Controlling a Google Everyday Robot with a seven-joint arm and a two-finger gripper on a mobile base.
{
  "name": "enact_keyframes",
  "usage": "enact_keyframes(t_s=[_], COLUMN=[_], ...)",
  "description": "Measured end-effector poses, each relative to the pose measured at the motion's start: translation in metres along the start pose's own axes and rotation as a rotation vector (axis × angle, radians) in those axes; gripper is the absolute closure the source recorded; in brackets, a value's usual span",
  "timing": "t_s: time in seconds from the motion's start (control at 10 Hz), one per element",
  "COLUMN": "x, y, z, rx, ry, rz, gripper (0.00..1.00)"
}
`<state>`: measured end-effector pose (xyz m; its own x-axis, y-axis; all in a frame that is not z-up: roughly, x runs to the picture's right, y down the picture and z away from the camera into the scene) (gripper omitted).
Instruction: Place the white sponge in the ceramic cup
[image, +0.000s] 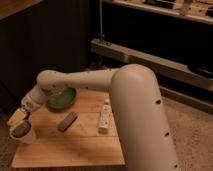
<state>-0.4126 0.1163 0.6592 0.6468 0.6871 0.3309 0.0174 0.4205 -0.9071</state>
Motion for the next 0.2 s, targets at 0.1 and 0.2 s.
enact_keyframes(t_s=[0.1,0.2], x=[-0.0024,-0.0032], y=[0.0025,0.0035], z=[-0.0020,-0.0035], rx=[0.005,0.008], ry=[-0.006,-0.012], rz=[-0.021,-0.031], gripper=[0.20,0.20])
